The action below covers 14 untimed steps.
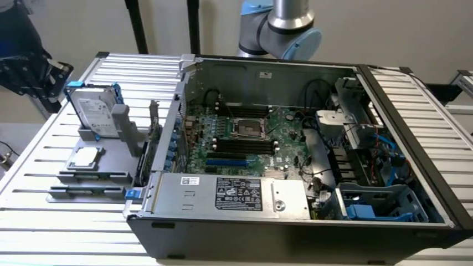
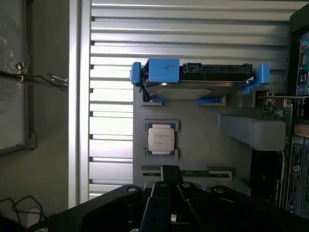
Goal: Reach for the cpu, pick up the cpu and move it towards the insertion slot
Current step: 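Pick up the cpu and move it towards the insertion slot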
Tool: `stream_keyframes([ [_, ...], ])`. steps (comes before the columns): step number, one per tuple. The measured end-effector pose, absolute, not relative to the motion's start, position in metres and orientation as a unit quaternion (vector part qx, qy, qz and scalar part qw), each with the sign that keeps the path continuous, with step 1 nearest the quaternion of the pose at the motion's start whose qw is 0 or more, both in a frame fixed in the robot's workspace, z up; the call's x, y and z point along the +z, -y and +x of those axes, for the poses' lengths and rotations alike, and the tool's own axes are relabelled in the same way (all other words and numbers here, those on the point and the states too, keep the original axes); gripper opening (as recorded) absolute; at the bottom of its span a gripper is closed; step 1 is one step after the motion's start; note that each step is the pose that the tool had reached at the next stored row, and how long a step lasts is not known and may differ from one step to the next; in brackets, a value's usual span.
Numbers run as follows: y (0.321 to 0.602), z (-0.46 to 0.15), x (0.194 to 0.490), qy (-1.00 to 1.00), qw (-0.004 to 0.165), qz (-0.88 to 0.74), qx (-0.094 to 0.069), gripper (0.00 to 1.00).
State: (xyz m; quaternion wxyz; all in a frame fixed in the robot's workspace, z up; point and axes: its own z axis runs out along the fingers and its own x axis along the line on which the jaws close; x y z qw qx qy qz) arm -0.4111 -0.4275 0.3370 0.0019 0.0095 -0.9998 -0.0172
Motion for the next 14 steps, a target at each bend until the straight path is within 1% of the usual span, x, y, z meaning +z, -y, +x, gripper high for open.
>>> stream_keyframes([
  [4, 0.4275, -0.4141, 0.3357, 1.0, 0.002, 0.01, -0.017, 0.11],
  [6, 0.4275, -0.4141, 0.3358, 1.0, 0.002, 0.01, -0.017, 0.12],
  [10, 0.4275, -0.4143, 0.3352, 1.0, 0.002, 0.01, -0.017, 0.36],
  [11, 0.4275, -0.4143, 0.3345, 1.0, 0.002, 0.01, -0.017, 0.36],
  [12, 0.4275, -0.4143, 0.3338, 1.0, 0.002, 0.01, -0.017, 0.42],
  [13, 0.4275, -0.4142, 0.3328, 1.0, 0.002, 0.01, -0.017, 0.42],
  [14, 0.4275, -0.4142, 0.3317, 1.0, 0.002, 0.01, -0.017, 0.53],
])
